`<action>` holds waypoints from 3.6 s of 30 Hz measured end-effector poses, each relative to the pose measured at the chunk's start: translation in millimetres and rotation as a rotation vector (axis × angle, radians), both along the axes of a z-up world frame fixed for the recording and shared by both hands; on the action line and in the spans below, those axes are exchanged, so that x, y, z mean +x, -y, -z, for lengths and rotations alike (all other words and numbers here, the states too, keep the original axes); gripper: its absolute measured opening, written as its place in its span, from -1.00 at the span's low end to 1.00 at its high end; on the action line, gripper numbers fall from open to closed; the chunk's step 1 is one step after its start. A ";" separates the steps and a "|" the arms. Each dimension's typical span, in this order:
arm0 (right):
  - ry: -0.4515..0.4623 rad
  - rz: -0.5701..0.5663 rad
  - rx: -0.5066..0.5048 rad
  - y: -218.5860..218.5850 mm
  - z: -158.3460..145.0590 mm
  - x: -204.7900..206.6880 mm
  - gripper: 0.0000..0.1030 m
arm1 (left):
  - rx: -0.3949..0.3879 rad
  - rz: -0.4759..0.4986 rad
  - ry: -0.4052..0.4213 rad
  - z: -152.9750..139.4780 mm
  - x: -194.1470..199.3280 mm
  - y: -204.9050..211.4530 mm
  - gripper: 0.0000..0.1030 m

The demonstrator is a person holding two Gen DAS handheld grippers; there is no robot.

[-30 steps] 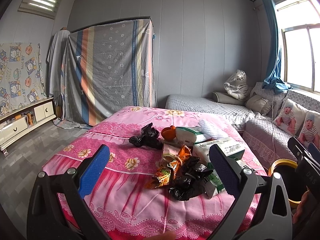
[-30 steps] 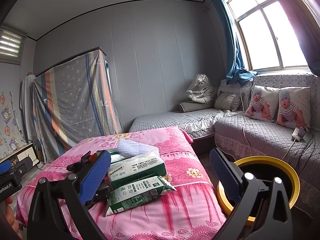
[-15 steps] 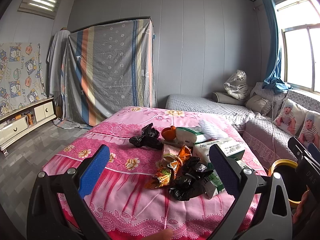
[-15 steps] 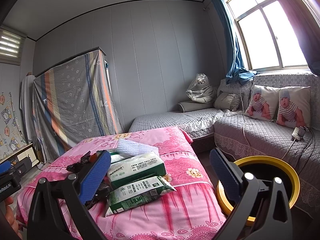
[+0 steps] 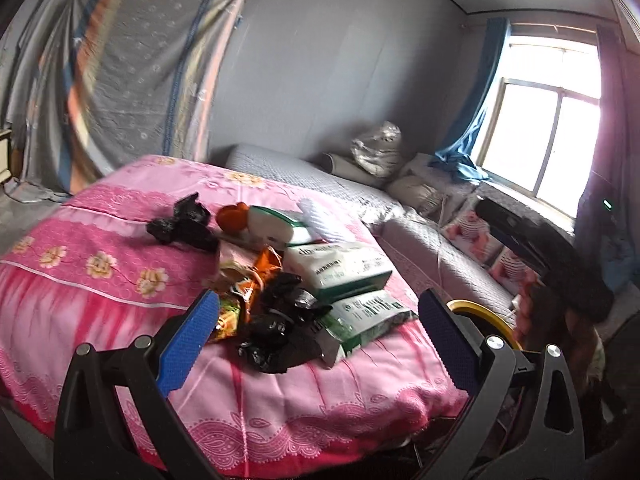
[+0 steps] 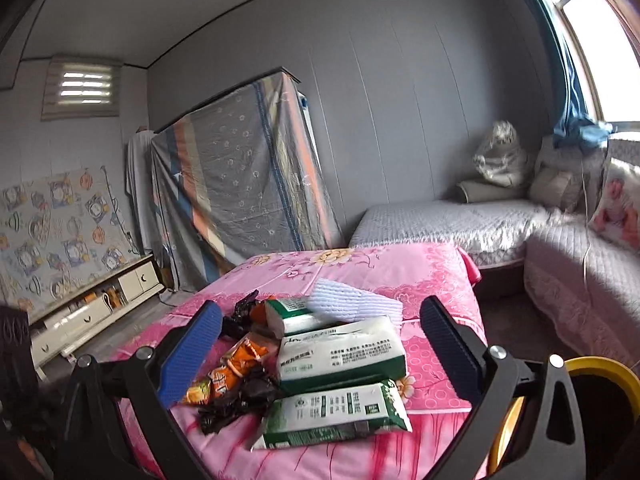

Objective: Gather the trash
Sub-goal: 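Grasp the orange snack wrapper with the left tool while the right tool reaches toward the white foam net, then grasp the white foam net with the right tool and lift it, then carry the wrapper and foam net over the yellow bin and open both tools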

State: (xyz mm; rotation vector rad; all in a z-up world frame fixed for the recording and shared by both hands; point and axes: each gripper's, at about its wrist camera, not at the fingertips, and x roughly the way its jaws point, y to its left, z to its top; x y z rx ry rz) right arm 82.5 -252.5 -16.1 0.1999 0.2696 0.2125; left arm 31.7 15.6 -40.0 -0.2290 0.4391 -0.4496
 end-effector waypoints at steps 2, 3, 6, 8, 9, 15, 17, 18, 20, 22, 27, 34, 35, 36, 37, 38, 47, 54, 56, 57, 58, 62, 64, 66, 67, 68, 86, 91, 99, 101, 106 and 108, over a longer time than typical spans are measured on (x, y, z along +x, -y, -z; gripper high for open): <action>-0.030 -0.004 0.030 5.0 -4.0 13.5 0.87 | 0.049 0.003 0.007 -0.2 4.6 -0.4 0.85; -0.045 -0.009 0.051 6.6 -5.6 18.3 0.87 | 0.079 0.004 0.017 -1.0 7.5 -1.6 0.85; -0.078 0.008 0.072 7.3 -3.9 22.7 0.87 | 0.259 -0.030 0.045 4.0 29.3 -6.7 0.85; -0.096 0.007 0.065 3.8 2.7 23.9 0.87 | 0.319 0.011 -0.016 14.1 47.7 -9.8 0.85; -0.106 -0.001 0.065 3.5 6.8 23.2 0.87 | 0.332 0.037 -0.039 18.6 55.2 -11.5 0.85; -0.178 -0.053 0.109 2.5 31.0 33.2 0.87 | 0.398 0.153 -0.126 45.1 103.9 -8.1 0.85; -0.184 -0.047 0.119 7.4 33.7 34.7 0.86 | 0.359 0.189 -0.156 47.9 118.9 -10.7 0.85; -0.184 -0.041 0.121 9.0 34.1 34.9 0.86 | 0.358 0.193 -0.162 50.0 123.9 -9.8 0.85; -0.190 -0.031 0.127 13.2 36.7 38.7 0.87 | 0.383 0.186 -0.181 57.5 140.1 -5.8 0.85; -0.202 -0.027 0.135 15.2 40.4 40.2 0.87 | 0.378 0.199 -0.214 63.4 151.3 -3.4 0.84; -0.235 -0.044 0.166 20.8 50.7 44.8 0.86 | 0.378 0.215 -0.276 77.3 171.2 1.6 0.44; -0.220 -0.150 0.175 8.5 45.3 44.9 0.87 | 0.370 0.195 -0.322 90.1 183.1 -6.7 -0.21; -0.218 -0.160 0.166 5.5 43.8 45.4 0.87 | 0.368 0.192 -0.315 88.6 181.2 -8.4 -0.22; -0.219 -0.178 0.149 1.7 42.6 46.7 0.86 | 0.367 0.192 -0.306 86.3 178.0 -9.7 -0.22; -0.220 -0.191 0.135 -1.7 41.6 47.8 0.87 | 0.365 0.193 -0.296 83.5 173.4 -11.2 -0.23; -0.218 -0.202 0.110 -5.8 39.8 49.1 0.87 | 0.361 0.198 -0.279 80.0 168.3 -13.3 -0.23; -0.273 -0.107 -0.238 -29.1 35.6 137.4 0.86 | 0.271 0.225 -0.186 56.3 123.4 -29.5 -0.22; -0.514 -0.168 -0.114 -36.2 56.0 246.3 0.86 | 0.189 0.223 -0.153 43.5 110.4 -35.8 -0.22; -0.549 -0.157 -0.079 -37.1 60.7 270.2 0.86 | 0.185 0.220 -0.152 44.0 109.5 -37.7 -0.22; -0.571 -0.154 -0.064 -38.0 64.2 278.0 0.86 | 0.180 0.215 -0.156 44.2 110.6 -39.6 -0.22; -0.600 -0.153 -0.052 -39.8 70.1 286.5 0.86 | 0.176 0.212 -0.159 44.8 110.3 -41.5 -0.22; -0.687 -0.130 -0.022 -41.4 93.4 308.8 0.51 | 0.164 0.193 -0.161 44.7 110.8 -49.0 -0.22; -0.693 -0.125 0.008 -36.7 98.1 311.2 0.22 | 0.162 0.182 -0.156 43.5 110.4 -52.8 -0.22; -0.689 -0.132 0.046 -30.0 98.8 311.0 -0.20 | 0.154 0.175 -0.152 41.6 111.1 -55.2 -0.22; -0.683 -0.130 0.058 -25.7 97.6 308.8 -0.42 | 0.153 0.172 -0.150 40.7 111.3 -56.1 -0.22; -0.675 -0.135 0.074 -21.0 95.4 306.2 -0.49 | 0.149 0.166 -0.146 39.1 111.2 -57.0 -0.22; -0.449 -0.301 0.348 45.0 20.0 148.7 -0.54 | 0.115 0.177 -0.062 6.5 98.3 -35.5 -0.22; -0.382 -0.267 0.391 76.1 9.1 100.2 -0.54 | 0.125 0.209 -0.054 1.8 97.2 -18.7 -0.22; -0.321 -0.080 0.462 152.0 22.5 36.0 -0.54 | 0.158 0.314 -0.033 -6.9 98.8 28.4 -0.22; -0.327 -0.013 0.475 169.5 32.3 21.9 -0.54 | 0.164 0.347 -0.038 -6.5 102.0 42.5 -0.22; -0.341 0.121 0.522 207.8 61.7 -6.2 -0.54 | 0.177 0.439 -0.051 -6.3 112.7 85.1 -0.22; -0.342 0.161 0.538 220.5 70.2 -15.1 -0.54 | 0.188 0.478 -0.056 -4.8 116.3 105.9 -0.22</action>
